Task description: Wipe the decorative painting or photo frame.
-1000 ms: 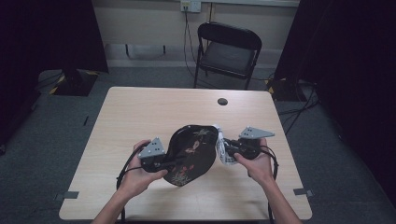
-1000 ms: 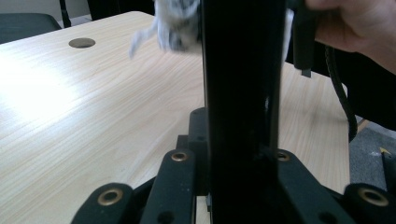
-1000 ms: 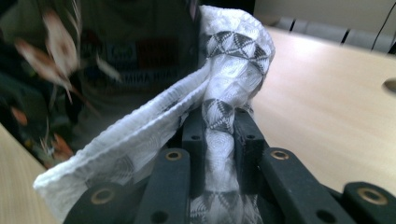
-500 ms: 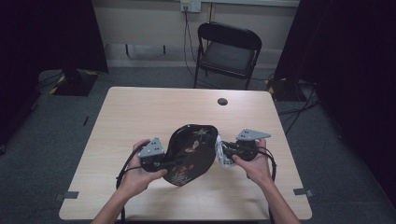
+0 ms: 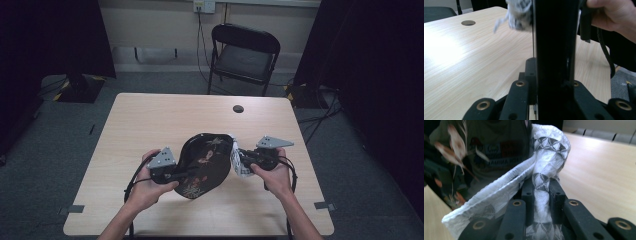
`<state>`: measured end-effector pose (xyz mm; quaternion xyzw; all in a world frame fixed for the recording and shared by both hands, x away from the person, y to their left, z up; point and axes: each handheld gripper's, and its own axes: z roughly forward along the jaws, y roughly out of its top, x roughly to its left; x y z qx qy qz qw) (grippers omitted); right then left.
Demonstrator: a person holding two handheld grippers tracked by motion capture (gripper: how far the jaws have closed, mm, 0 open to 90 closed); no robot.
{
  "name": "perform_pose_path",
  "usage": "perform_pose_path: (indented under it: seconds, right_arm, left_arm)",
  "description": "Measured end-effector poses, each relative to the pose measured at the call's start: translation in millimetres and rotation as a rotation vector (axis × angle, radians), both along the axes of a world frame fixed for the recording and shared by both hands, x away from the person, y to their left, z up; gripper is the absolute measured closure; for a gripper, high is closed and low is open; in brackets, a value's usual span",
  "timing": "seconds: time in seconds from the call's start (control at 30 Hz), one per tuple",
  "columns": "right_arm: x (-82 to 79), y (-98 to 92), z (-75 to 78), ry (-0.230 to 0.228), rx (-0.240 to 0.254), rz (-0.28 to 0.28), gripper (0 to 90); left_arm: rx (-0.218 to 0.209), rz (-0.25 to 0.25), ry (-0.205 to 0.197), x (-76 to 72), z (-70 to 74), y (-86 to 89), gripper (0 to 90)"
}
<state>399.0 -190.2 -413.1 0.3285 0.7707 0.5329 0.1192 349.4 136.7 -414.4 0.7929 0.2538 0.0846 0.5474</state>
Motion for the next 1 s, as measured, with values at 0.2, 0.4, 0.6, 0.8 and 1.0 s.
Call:
perform_pose_path:
  seconds: [0.2,0.4,0.6,0.8,1.0]
  right_arm:
    - [-0.6,0.1,-0.8,0.004,0.004,0.000,79.0]
    - [0.6,2.9,-14.0,0.046,-0.028,0.004,79.0]
    - [1.4,1.7,-20.2,0.088,-0.071,0.008,79.1]
    - [-0.4,1.1,-9.9,0.041,-0.021,0.008,79.1]
    - [-4.6,-1.7,4.9,-0.027,0.011,-0.018,79.1]
  left_arm:
    - [-0.002,0.001,0.003,0.2,-0.1,-0.1,80.3]
    - [-0.005,0.003,0.004,0.3,-0.4,-0.1,80.3]
    - [-0.005,0.002,0.009,0.3,-0.5,0.0,80.5]
    - [-0.008,0.002,0.012,0.5,-0.7,0.0,80.5]
    - [-0.008,0.005,0.012,0.3,-0.8,-0.2,80.6]
